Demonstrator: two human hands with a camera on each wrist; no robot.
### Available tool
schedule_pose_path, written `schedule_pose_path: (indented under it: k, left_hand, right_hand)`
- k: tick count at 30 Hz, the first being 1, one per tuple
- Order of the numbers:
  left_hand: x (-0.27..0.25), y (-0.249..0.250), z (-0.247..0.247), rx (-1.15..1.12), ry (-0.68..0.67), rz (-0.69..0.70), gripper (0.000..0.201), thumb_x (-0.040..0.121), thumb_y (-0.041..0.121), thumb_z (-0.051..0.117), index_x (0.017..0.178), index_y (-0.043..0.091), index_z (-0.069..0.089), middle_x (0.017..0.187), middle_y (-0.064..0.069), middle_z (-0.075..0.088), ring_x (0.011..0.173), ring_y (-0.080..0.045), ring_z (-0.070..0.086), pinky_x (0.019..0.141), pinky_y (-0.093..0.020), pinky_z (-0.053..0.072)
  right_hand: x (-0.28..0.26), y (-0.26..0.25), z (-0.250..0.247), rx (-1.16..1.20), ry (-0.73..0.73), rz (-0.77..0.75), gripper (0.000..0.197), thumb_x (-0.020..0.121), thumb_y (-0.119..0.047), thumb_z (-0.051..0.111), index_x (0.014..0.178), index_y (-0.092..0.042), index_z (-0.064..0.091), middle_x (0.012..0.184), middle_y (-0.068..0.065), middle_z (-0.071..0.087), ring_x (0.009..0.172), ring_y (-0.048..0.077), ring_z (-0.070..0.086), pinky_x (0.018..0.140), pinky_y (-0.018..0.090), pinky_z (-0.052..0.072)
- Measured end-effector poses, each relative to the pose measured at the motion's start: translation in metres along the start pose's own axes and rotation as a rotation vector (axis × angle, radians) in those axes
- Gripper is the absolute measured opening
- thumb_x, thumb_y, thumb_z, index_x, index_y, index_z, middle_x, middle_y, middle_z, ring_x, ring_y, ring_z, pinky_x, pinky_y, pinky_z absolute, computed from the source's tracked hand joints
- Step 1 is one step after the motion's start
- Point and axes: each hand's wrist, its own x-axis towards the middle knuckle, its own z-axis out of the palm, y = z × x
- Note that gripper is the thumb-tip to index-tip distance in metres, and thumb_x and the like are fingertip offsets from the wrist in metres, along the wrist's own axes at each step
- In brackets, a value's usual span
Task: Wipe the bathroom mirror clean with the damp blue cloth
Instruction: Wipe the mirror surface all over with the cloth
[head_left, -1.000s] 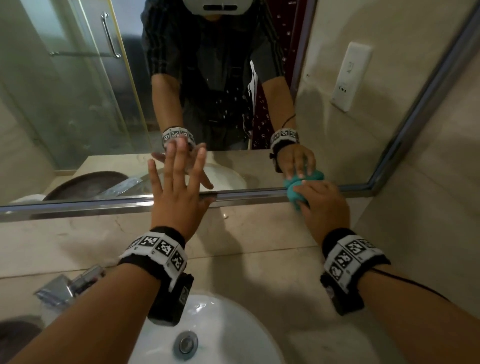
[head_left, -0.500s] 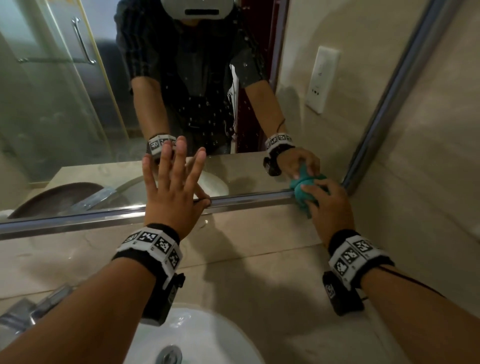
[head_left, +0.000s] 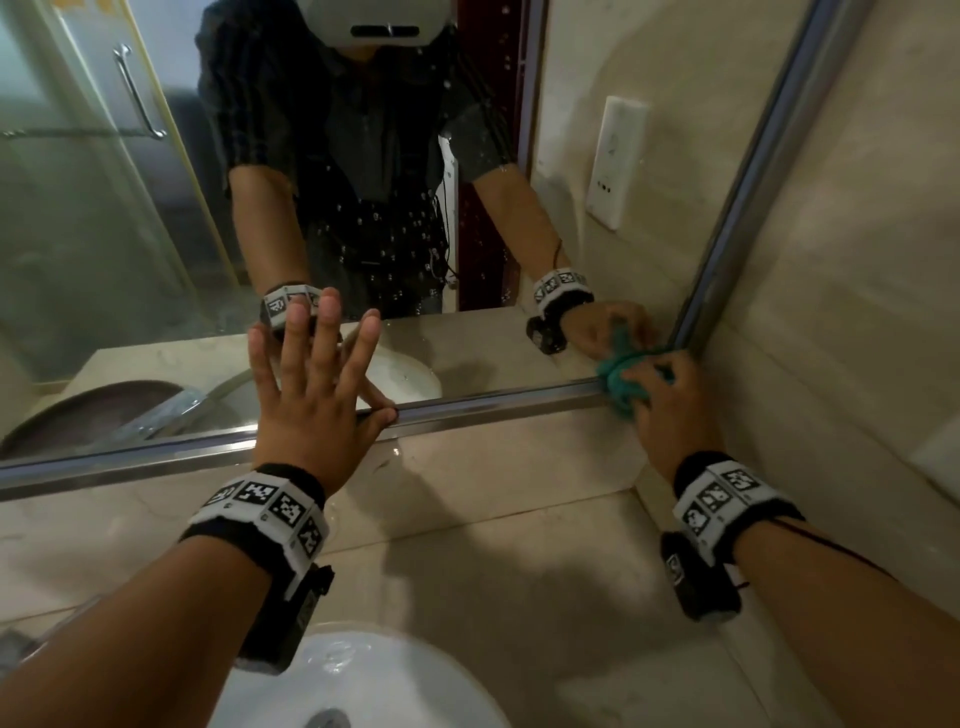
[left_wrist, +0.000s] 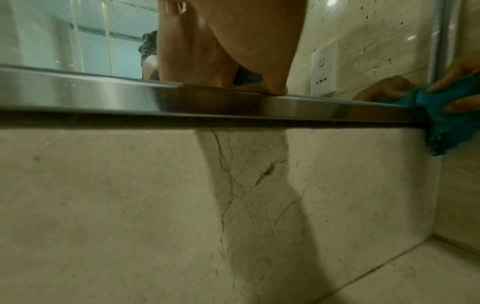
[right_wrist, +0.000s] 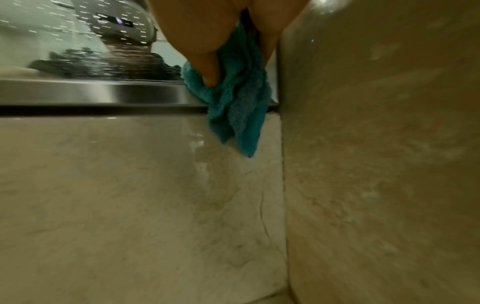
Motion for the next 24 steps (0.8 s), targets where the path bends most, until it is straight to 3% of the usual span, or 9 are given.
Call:
schedule_pose_path:
  k: [6,9,12,15,17,18,20,22,24]
  left_hand:
    - [-0.001,0.001,0.002,0.022,0.023,0.008,0.104,0.074,0.064,0.058,0.151,0.022,0.003,0.151,-0.005,-0.032,0.139,-0.026,-0.028,0.111,-0.051,-0.015]
    - [-0.001,0.001,-0.001,0.036,0.015,0.015,0.106,0.073,0.062,0.061,0.151,0.022,0.001,0.151,-0.005,-0.032,0.139,-0.026,-0.027,0.112,-0.051,-0.013]
    - [-0.004,-0.003,-0.007,0.053,0.02,0.045,0.105,0.074,0.05,0.07,0.151,0.023,0.004,0.154,-0.007,-0.024,0.143,-0.028,-0.016,0.114,-0.052,-0.006]
    - [-0.007,-0.016,-0.017,0.056,0.041,0.088,0.106,0.072,0.039,0.076,0.152,0.021,0.008,0.157,-0.01,-0.007,0.145,-0.03,0.0,0.116,-0.052,0.005]
    - [-0.007,-0.026,-0.021,0.087,0.025,0.069,0.112,0.069,0.048,0.076,0.152,0.021,0.005,0.158,-0.009,-0.009,0.145,-0.029,-0.001,0.115,-0.055,0.0]
    - [-0.007,-0.031,-0.021,0.107,0.01,0.053,0.115,0.067,0.053,0.074,0.152,0.022,0.002,0.157,-0.007,-0.013,0.145,-0.028,-0.004,0.114,-0.055,-0.005]
    - [-0.006,-0.036,-0.017,0.14,-0.019,0.04,0.12,0.066,0.058,0.072,0.151,0.022,-0.005,0.155,-0.005,-0.022,0.144,-0.026,-0.013,0.112,-0.055,-0.011]
    - [-0.004,-0.037,-0.013,0.158,-0.03,0.042,0.122,0.066,0.062,0.069,0.15,0.023,-0.01,0.153,-0.004,-0.027,0.142,-0.024,-0.02,0.111,-0.055,-0.011]
    - [-0.005,-0.036,-0.011,0.143,-0.034,0.042,0.122,0.066,0.063,0.068,0.15,0.023,-0.01,0.153,-0.004,-0.028,0.142,-0.024,-0.021,0.111,-0.056,-0.01]
  right_hand:
    - [-0.002,-0.023,0.015,-0.055,0.083,0.035,0.019,0.085,-0.006,0.056,0.102,-0.011,0.062,0.112,0.012,0.05,0.101,0.026,0.047,0.083,0.031,0.042]
    - [-0.015,-0.06,0.026,-0.04,0.022,-0.246,0.023,0.07,0.004,0.072,0.092,-0.003,0.066,0.103,0.021,0.056,0.095,0.038,0.052,0.076,0.044,0.052]
    - [-0.014,-0.1,0.017,-0.059,0.012,-0.511,0.039,0.064,0.002,0.076,0.101,-0.006,0.066,0.103,0.02,0.059,0.095,0.033,0.045,0.075,0.045,0.054]
    - [0.014,-0.146,0.003,0.046,0.232,-0.566,0.024,0.086,-0.019,0.055,0.105,-0.009,0.067,0.111,0.014,0.059,0.101,0.024,0.049,0.092,0.027,0.041]
    - [0.033,-0.168,0.006,0.072,0.27,-0.558,0.037,0.092,-0.04,0.044,0.11,-0.017,0.065,0.121,0.004,0.055,0.108,-0.001,0.04,0.096,0.003,0.021]
    - [0.033,-0.171,0.015,0.047,0.26,-0.57,0.042,0.092,-0.048,0.04,0.113,-0.02,0.063,0.124,0.002,0.053,0.111,-0.003,0.037,0.096,0.001,0.018]
    - [0.016,-0.165,0.038,0.026,0.138,-0.607,0.033,0.092,-0.043,0.048,0.111,-0.02,0.062,0.122,0.006,0.055,0.116,0.015,0.045,0.102,0.021,0.033]
    - [-0.009,-0.15,0.052,-0.129,0.049,-0.762,0.019,0.083,-0.017,0.064,0.102,-0.013,0.066,0.115,0.016,0.06,0.105,0.032,0.051,0.085,0.046,0.05]
    - [-0.012,-0.138,0.049,-0.178,-0.015,-0.852,0.027,0.07,-0.006,0.077,0.096,-0.009,0.069,0.109,0.018,0.063,0.098,0.034,0.053,0.077,0.047,0.053]
